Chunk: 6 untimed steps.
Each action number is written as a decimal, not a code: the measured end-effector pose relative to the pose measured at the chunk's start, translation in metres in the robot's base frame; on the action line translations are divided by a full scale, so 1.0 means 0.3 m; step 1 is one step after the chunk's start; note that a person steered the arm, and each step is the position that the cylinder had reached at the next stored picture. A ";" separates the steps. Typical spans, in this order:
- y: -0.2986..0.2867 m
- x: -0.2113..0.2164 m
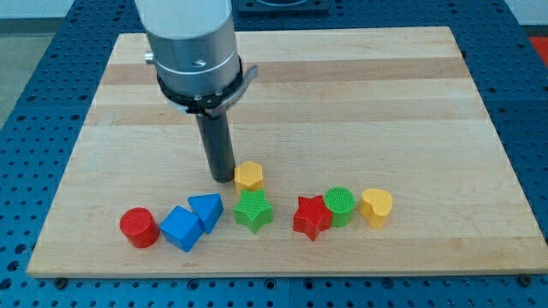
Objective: Move the hexagon to the top right of the green star
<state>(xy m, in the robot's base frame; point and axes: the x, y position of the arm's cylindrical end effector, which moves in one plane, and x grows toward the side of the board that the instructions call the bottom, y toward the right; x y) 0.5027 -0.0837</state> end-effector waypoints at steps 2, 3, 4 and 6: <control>0.018 0.056; 0.041 0.055; 0.110 0.052; 0.354 0.034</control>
